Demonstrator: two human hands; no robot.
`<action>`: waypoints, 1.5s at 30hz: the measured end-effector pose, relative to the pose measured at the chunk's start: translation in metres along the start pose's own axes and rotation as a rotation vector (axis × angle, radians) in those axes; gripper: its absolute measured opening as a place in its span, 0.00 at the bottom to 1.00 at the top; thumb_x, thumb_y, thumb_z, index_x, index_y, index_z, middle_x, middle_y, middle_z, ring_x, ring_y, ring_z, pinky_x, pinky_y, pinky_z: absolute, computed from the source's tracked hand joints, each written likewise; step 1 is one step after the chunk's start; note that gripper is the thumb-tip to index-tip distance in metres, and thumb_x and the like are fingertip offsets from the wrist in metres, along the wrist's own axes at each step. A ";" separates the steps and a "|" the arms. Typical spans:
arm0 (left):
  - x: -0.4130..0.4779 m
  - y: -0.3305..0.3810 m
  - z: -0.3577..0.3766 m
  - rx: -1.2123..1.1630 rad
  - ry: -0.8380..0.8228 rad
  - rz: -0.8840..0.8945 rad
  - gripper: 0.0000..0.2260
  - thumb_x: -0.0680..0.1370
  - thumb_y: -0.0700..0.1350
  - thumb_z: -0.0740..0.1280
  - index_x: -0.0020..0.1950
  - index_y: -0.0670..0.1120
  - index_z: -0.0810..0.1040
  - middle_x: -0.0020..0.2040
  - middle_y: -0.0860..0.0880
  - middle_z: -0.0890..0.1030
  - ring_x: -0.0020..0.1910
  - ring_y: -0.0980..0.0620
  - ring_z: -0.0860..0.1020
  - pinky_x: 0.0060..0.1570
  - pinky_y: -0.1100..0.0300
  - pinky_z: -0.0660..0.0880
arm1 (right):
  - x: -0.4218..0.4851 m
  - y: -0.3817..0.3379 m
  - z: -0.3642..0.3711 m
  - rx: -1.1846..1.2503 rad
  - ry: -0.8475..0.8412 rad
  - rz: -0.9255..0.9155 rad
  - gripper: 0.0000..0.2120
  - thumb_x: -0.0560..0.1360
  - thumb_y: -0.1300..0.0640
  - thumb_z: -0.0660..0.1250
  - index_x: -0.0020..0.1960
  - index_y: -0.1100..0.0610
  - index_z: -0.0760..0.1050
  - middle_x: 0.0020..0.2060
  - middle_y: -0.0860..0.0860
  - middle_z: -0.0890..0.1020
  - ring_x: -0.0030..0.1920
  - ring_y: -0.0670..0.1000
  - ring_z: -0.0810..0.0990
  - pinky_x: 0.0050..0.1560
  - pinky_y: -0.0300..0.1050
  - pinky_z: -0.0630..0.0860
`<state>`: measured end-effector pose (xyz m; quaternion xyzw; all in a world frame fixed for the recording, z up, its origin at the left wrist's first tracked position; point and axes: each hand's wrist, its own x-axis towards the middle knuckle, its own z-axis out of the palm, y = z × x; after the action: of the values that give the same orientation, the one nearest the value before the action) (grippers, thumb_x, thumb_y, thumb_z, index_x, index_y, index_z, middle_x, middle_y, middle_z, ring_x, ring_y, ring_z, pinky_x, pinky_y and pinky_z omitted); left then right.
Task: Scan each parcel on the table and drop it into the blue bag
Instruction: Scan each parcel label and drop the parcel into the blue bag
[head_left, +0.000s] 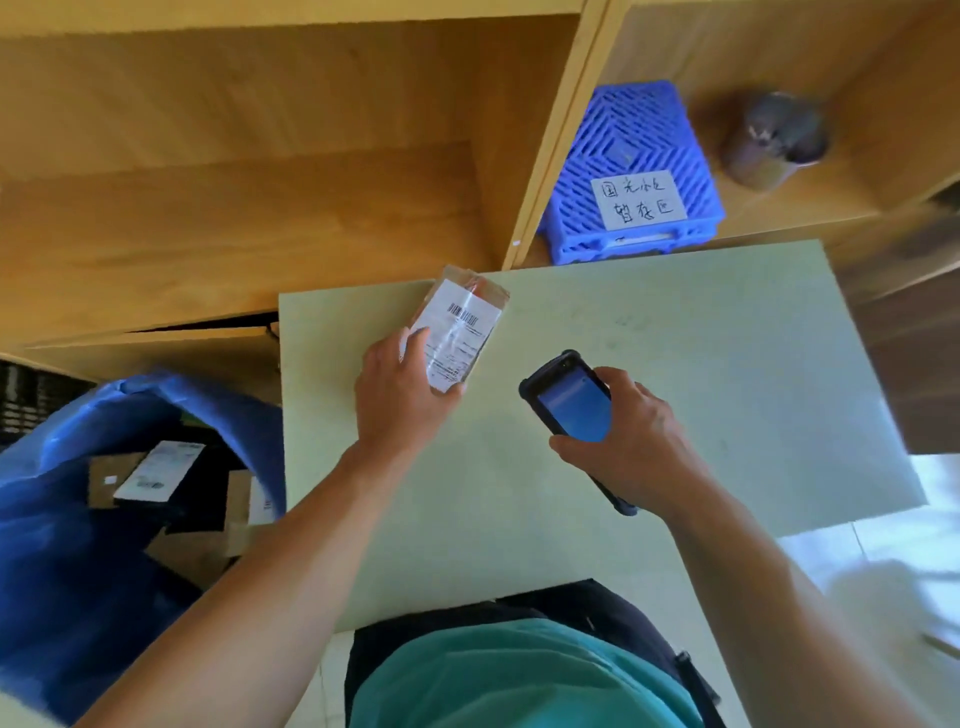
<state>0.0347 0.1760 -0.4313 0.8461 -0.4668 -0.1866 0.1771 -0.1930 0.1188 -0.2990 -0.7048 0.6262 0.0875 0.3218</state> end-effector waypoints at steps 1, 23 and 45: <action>0.003 0.002 0.010 0.035 -0.008 -0.004 0.39 0.67 0.62 0.78 0.74 0.49 0.71 0.73 0.42 0.71 0.70 0.38 0.69 0.61 0.41 0.75 | 0.002 0.007 -0.002 0.002 -0.002 0.009 0.37 0.68 0.42 0.75 0.73 0.47 0.64 0.55 0.48 0.75 0.53 0.54 0.76 0.51 0.52 0.76; 0.016 -0.008 -0.070 0.339 -0.184 0.303 0.50 0.65 0.55 0.82 0.81 0.57 0.58 0.76 0.41 0.59 0.75 0.38 0.57 0.71 0.39 0.68 | 0.014 0.013 -0.015 -0.001 0.010 -0.138 0.35 0.68 0.43 0.75 0.70 0.46 0.65 0.55 0.47 0.74 0.51 0.53 0.75 0.42 0.47 0.75; -0.060 -0.125 -0.302 1.052 -0.203 0.563 0.67 0.62 0.56 0.84 0.84 0.50 0.37 0.80 0.38 0.55 0.81 0.38 0.52 0.78 0.38 0.55 | -0.053 -0.119 0.053 -0.257 -0.035 -0.623 0.37 0.64 0.41 0.73 0.69 0.45 0.63 0.49 0.47 0.74 0.46 0.52 0.77 0.49 0.53 0.78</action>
<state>0.2410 0.3284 -0.2191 0.6420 -0.7170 0.0434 -0.2681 -0.0774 0.1936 -0.2718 -0.8954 0.3591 0.0754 0.2524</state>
